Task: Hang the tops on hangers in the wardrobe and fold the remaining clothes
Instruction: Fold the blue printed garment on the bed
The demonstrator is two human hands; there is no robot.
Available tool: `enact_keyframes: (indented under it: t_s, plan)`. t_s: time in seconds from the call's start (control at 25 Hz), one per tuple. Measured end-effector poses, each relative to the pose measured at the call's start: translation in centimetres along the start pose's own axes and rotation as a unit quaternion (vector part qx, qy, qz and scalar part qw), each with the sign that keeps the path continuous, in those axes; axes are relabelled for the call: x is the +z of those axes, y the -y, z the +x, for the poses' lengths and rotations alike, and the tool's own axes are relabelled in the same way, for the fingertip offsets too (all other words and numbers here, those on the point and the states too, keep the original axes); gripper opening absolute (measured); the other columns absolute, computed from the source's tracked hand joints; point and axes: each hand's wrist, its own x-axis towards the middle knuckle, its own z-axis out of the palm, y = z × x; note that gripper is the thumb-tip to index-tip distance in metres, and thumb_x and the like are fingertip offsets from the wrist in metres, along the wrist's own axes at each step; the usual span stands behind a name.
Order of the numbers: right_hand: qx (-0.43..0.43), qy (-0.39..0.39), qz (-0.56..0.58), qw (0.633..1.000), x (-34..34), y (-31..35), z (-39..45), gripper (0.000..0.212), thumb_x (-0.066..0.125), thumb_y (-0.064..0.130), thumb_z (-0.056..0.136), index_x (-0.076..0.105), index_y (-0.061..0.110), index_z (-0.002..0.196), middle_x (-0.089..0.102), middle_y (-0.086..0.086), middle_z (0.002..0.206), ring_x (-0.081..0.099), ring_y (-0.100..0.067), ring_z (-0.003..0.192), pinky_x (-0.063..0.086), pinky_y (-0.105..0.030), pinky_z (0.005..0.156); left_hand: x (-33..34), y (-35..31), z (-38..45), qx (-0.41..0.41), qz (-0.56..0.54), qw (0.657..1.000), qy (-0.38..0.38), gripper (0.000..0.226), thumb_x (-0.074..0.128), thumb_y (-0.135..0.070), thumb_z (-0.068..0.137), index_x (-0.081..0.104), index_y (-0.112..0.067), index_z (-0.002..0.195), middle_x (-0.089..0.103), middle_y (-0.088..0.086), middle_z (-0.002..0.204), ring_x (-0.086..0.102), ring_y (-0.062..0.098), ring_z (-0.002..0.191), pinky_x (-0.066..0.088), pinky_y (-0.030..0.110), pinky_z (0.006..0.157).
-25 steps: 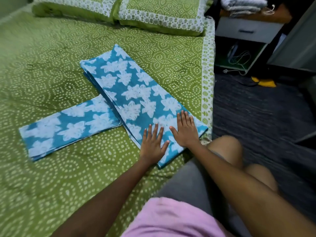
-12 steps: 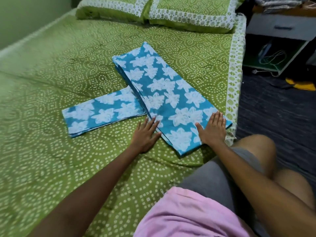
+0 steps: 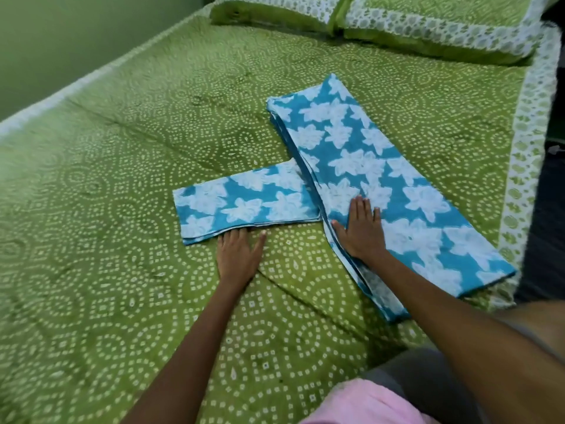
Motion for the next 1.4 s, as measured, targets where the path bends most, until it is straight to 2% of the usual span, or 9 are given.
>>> enact_keyframes:
  t_s: [0.12,0.32,0.48,0.56,0.64,0.72,0.92,1.28,1.4]
  plan:
    - [-0.082,-0.002,-0.018,0.996,0.6,2.1,2.3,0.086,0.012,0.068,0.087,0.001,0.01,0.15,-0.002,-0.01,0.158,-0.005,-0.025,0.146,-0.007,-0.043,0.115,-1.5,0.1,1.7,-0.172,-0.291,0.94,-0.047,0.07,0.033,-0.064,0.089,0.055,-0.005,0.119,0.055,0.016,0.128,0.049,0.032,0.119,0.036,0.038,0.101]
    - [-0.228,0.042,-0.046,0.972,0.6,6.4,3.1,0.103,0.001,0.078,0.071,0.002,0.013,0.15,-0.001,-0.007,0.158,-0.005,-0.02,0.146,-0.011,-0.038,0.114,-3.3,-3.2,5.8,-0.372,-0.603,0.689,-0.152,0.043,0.047,-0.027,0.098,0.047,0.0,0.131,0.051,0.012,0.134,0.05,0.025,0.122,0.039,0.023,0.089]
    - [-0.153,0.08,0.162,0.971,-0.2,8.8,2.9,0.095,0.051,0.061,0.084,0.004,0.014,0.151,0.021,-0.008,0.155,0.025,-0.023,0.141,0.017,-0.032,0.114,-5.4,-10.2,8.1,-0.26,-0.619,0.718,-0.182,0.028,0.043,-0.022,0.1,0.057,-0.002,0.113,0.063,0.009,0.1,0.065,0.013,0.095,0.047,0.022,0.077]
    - [-0.009,-0.023,0.4,0.916,-2.5,10.0,4.6,0.07,0.054,0.03,0.093,0.017,0.006,0.148,0.046,-0.01,0.137,0.048,-0.022,0.122,0.035,-0.015,0.094,-6.0,-15.4,8.1,-0.077,-0.589,0.801,-0.076,0.016,0.049,-0.022,0.097,0.06,-0.012,0.09,0.061,-0.002,0.079,0.062,0.001,0.069,0.048,0.018,0.066]
    - [0.168,-0.159,0.579,0.782,-4.8,8.6,6.1,0.039,0.038,0.006,0.099,0.034,-0.005,0.136,0.055,-0.015,0.12,0.056,-0.02,0.11,0.036,-0.011,0.084,-5.4,-19.2,7.2,0.155,-0.427,0.886,0.091,0.023,0.059,-0.03,0.091,0.062,-0.01,0.102,0.065,0.011,0.099,0.062,0.017,0.092,0.048,0.03,0.086]
    - [0.194,-0.154,0.683,0.687,-5.4,4.3,6.6,0.028,0.031,-0.001,0.099,0.049,0.008,0.118,0.066,0.003,0.097,0.064,0.001,0.084,0.046,-0.013,0.075,-3.3,-20.2,7.0,0.331,-0.296,0.886,0.13,0.057,0.061,-0.029,0.088,0.041,-0.014,0.139,0.042,0.008,0.144,0.034,0.018,0.135,0.018,0.03,0.113]
    - [0.257,-0.059,0.876,0.403,-4.0,-5.0,6.8,0.014,0.046,0.007,0.092,0.058,0.003,0.096,0.072,-0.011,0.082,0.07,-0.019,0.071,0.058,-0.031,0.068,4.2,-15.8,5.3,0.33,-0.071,0.934,0.118,0.075,0.037,-0.049,0.083,0.025,-0.013,0.147,0.018,0.007,0.156,0.011,0.025,0.145,0.005,0.046,0.118]
    - [0.324,-0.107,0.827,0.446,-4.1,-5.0,9.6,0.037,0.046,-0.006,0.092,0.046,-0.004,0.129,0.056,-0.015,0.123,0.057,-0.033,0.109,0.048,-0.043,0.092,2.2,-15.3,9.4,0.247,-0.166,0.952,0.068,0.063,0.024,-0.05,0.092,0.061,-0.007,0.12,0.058,0.011,0.128,0.05,0.024,0.118,0.035,0.036,0.104]
    - [0.331,-0.138,0.822,0.442,-4.0,-5.6,9.6,0.035,0.039,-0.011,0.093,0.046,-0.006,0.127,0.054,-0.019,0.12,0.055,-0.035,0.11,0.046,-0.044,0.095,3.2,-15.8,13.4,0.297,0.002,0.946,0.133,0.057,0.026,-0.043,0.099,0.025,-0.013,0.148,0.017,0.008,0.156,0.016,0.023,0.144,0.007,0.036,0.115]
